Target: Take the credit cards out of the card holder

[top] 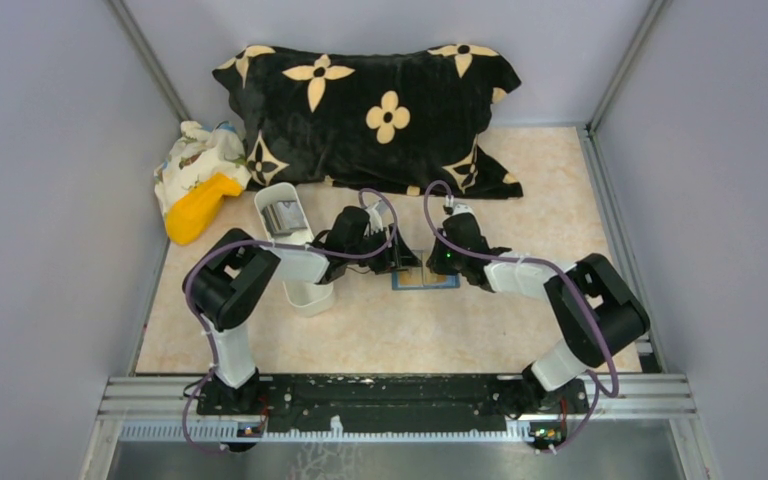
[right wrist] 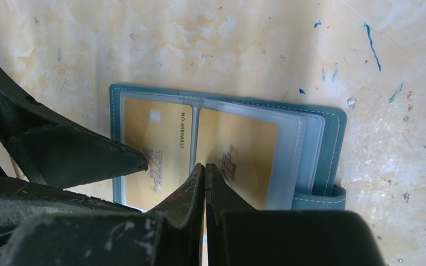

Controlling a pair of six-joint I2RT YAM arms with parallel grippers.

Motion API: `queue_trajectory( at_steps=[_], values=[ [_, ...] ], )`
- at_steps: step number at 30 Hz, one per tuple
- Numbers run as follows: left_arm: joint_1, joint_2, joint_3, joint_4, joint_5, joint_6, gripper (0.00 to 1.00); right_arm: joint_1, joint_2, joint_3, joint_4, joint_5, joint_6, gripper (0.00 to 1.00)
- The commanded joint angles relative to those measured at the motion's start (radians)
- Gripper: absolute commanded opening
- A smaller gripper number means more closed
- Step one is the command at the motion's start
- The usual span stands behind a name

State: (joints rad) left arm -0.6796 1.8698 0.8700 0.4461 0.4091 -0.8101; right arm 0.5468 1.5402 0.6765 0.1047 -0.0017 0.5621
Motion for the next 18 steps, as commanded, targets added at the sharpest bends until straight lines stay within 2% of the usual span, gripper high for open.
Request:
queue_trajectory(
  at_steps=[1, 8, 14, 18],
  values=[
    [0.014, 0.031, 0.021, 0.000, 0.018, 0.003, 0.63, -0.008, -0.036, 0.053, -0.049, 0.024, -0.030, 0.00],
    [0.029, 0.024, -0.027, 0.051, 0.026, -0.016, 0.60, -0.018, -0.039, 0.031, -0.023, -0.011, -0.039, 0.00],
    [0.041, -0.044, -0.079, 0.014, 0.037, 0.023, 0.57, -0.039, -0.011, -0.006, 0.068, -0.142, -0.025, 0.14],
    [0.041, -0.075, -0.096, -0.011, 0.028, 0.045, 0.57, -0.041, -0.008, -0.002, 0.070, -0.162, -0.031, 0.16]
  ],
)
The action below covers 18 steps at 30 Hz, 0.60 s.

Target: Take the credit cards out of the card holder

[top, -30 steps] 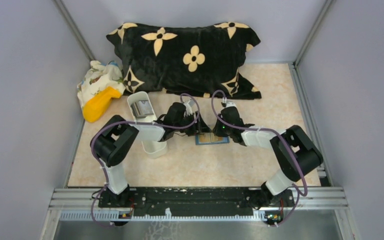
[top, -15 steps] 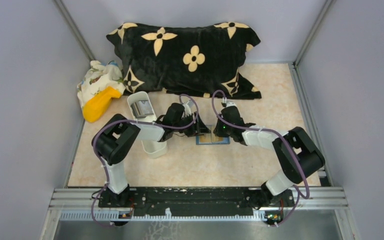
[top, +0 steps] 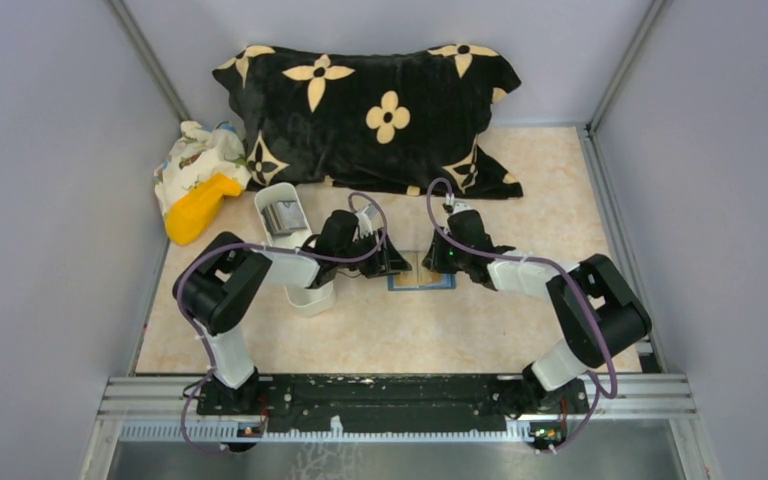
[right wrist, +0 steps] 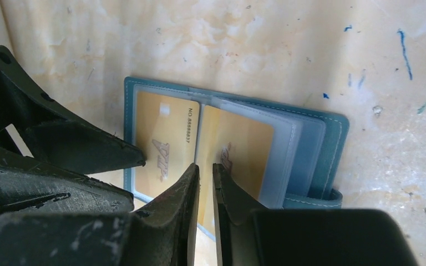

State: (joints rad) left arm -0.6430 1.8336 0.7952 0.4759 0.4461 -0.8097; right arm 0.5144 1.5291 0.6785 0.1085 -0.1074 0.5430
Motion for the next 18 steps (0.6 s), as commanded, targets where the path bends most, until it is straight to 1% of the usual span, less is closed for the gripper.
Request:
queue_trajectory(
  at_steps=[1, 7, 11, 14, 18],
  values=[
    [0.005, -0.044, -0.023, -0.043, -0.006, 0.046, 0.56, -0.008, 0.004, -0.004, 0.068, -0.058, -0.015, 0.16],
    [0.005, -0.073, -0.019, -0.047, 0.005, 0.049, 0.55, -0.011, 0.007, -0.003, 0.072, -0.072, -0.019, 0.18],
    [0.005, -0.063, 0.004, -0.060, 0.001, 0.056, 0.55, -0.013, -0.042, -0.011, 0.073, -0.063, -0.006, 0.18],
    [0.005, -0.053, 0.024, -0.059, 0.009, 0.051, 0.55, -0.018, -0.085, 0.007, 0.011, -0.025, -0.016, 0.17],
    [0.005, -0.049, 0.048, -0.059, 0.020, 0.047, 0.54, -0.031, -0.141, 0.004, -0.027, 0.000, -0.037, 0.15]
  ],
)
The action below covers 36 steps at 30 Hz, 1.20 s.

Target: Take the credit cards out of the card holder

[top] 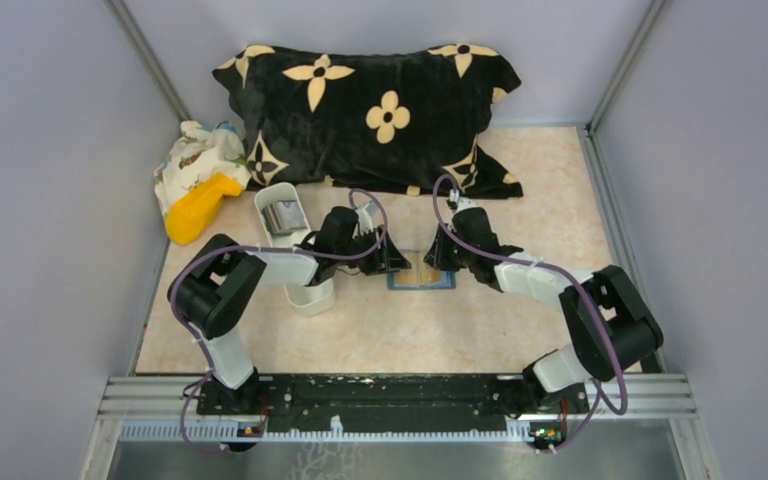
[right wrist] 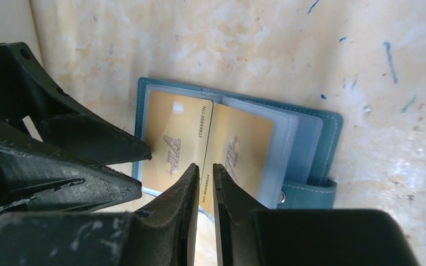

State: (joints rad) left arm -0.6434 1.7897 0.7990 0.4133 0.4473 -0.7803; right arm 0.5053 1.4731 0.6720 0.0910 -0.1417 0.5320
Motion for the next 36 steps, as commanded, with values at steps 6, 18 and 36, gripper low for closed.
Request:
queue_trajectory(
  at_steps=[6, 18, 36],
  values=[
    [0.005, 0.002, 0.072, 0.002, 0.029, 0.012, 0.54, -0.033, -0.133, -0.006, -0.035, 0.039, -0.027, 0.15],
    [0.002, 0.071, 0.134, 0.013, 0.067, -0.013, 0.54, -0.039, -0.105, -0.076, -0.011, 0.058, -0.020, 0.13],
    [-0.009, 0.154, 0.152, 0.008, 0.055, -0.051, 0.54, -0.060, 0.007, -0.101, 0.024, 0.054, 0.019, 0.00]
  ],
)
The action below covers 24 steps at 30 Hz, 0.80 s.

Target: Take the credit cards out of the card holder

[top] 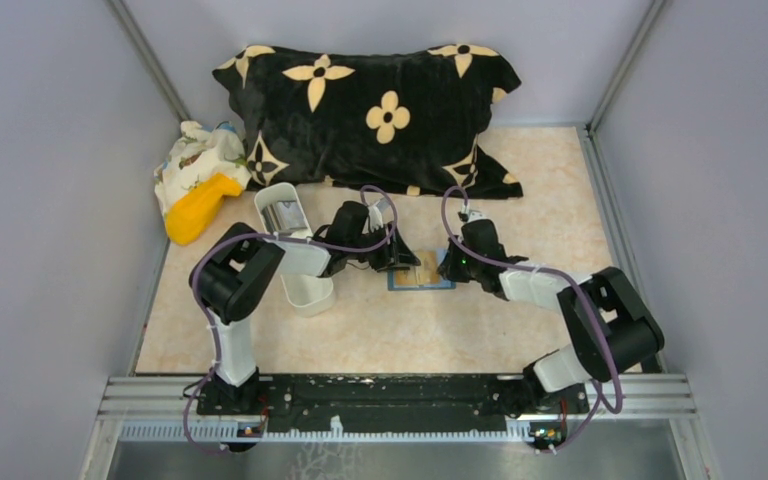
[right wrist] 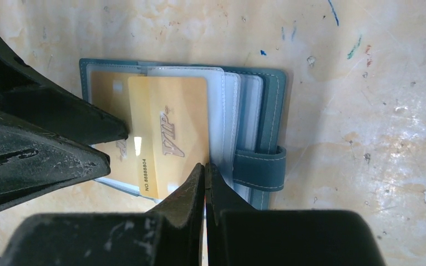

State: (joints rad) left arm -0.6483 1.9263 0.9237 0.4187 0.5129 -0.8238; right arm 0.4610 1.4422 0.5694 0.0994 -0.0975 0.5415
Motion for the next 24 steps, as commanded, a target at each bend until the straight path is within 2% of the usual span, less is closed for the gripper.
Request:
queue_trajectory(
  at_steps=[1, 12, 17, 21, 24],
  values=[
    [-0.004, 0.021, 0.025, 0.015, -0.005, -0.013, 0.54, -0.016, 0.047, -0.001, 0.020, 0.004, 0.010, 0.00],
    [-0.006, 0.044, 0.002, 0.137, 0.011, -0.081, 0.51, -0.015, 0.072, -0.005, 0.048, -0.023, 0.022, 0.00],
    [-0.007, 0.056, -0.002, 0.173, 0.015, -0.101, 0.38, -0.016, 0.083, -0.009, 0.059, -0.036, 0.025, 0.00],
    [-0.007, 0.058, -0.004, 0.178, 0.020, -0.107, 0.19, -0.016, 0.087, -0.008, 0.060, -0.036, 0.026, 0.00],
    [-0.007, 0.060, -0.006, 0.186, 0.026, -0.107, 0.11, -0.015, 0.090, -0.007, 0.064, -0.038, 0.026, 0.00]
  ],
)
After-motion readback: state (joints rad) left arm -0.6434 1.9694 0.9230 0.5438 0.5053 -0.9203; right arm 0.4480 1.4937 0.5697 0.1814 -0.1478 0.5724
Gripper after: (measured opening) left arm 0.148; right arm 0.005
